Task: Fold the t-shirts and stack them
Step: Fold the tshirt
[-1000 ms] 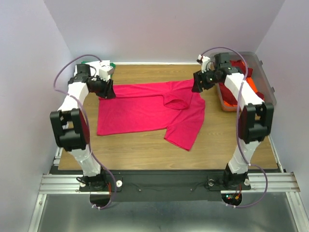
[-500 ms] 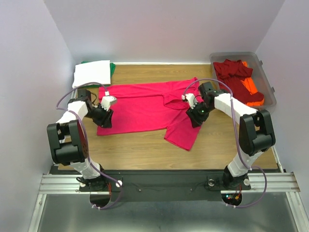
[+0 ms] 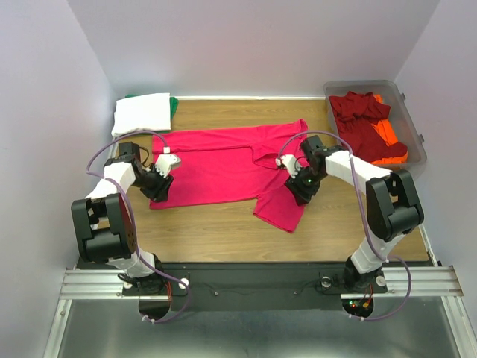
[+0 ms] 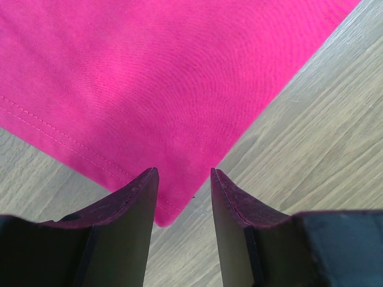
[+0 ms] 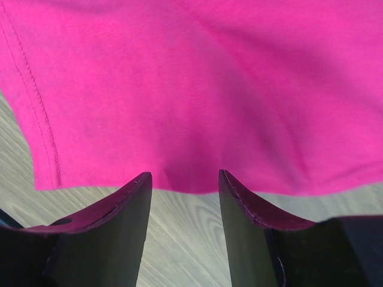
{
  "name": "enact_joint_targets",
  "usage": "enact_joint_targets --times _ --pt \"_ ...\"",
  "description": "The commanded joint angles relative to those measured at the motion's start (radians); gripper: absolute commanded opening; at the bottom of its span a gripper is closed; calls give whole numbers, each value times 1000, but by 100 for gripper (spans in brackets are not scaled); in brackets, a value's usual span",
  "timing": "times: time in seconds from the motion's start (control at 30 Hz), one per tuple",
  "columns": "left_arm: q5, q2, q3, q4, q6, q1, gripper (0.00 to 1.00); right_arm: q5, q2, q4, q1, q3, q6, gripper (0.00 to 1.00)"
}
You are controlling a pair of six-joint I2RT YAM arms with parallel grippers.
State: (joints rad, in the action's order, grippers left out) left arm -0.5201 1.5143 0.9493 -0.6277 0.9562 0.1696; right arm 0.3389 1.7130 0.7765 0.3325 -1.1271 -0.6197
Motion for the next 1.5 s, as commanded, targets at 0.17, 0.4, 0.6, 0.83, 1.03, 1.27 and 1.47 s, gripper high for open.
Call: enact_joint_targets --times 0.17,0.4,0.6,0.83,1.03,1.27,1.47 --pt "15 -34 -40 -10 81 -1 54 -60 -18 -83 20 87 -37 55" --pt "72 -40 -73 -24 154 -2 54 -81 14 -112 20 104 -41 45" --pt "118 -78 -113 -49 208 -2 48 -101 4 -123 20 130 -43 15" --pt "167 -91 -156 -29 236 -2 45 -103 -38 -118 20 135 -37 1" --pt "201 -86 -190 2 236 1 42 -94 -85 -105 20 153 -34 1" --pt "193 -66 -198 17 234 2 28 -93 -121 -85 20 151 -29 1" --pt "192 -88 -205 -21 263 2 2 -97 -150 -68 19 155 -23 1"
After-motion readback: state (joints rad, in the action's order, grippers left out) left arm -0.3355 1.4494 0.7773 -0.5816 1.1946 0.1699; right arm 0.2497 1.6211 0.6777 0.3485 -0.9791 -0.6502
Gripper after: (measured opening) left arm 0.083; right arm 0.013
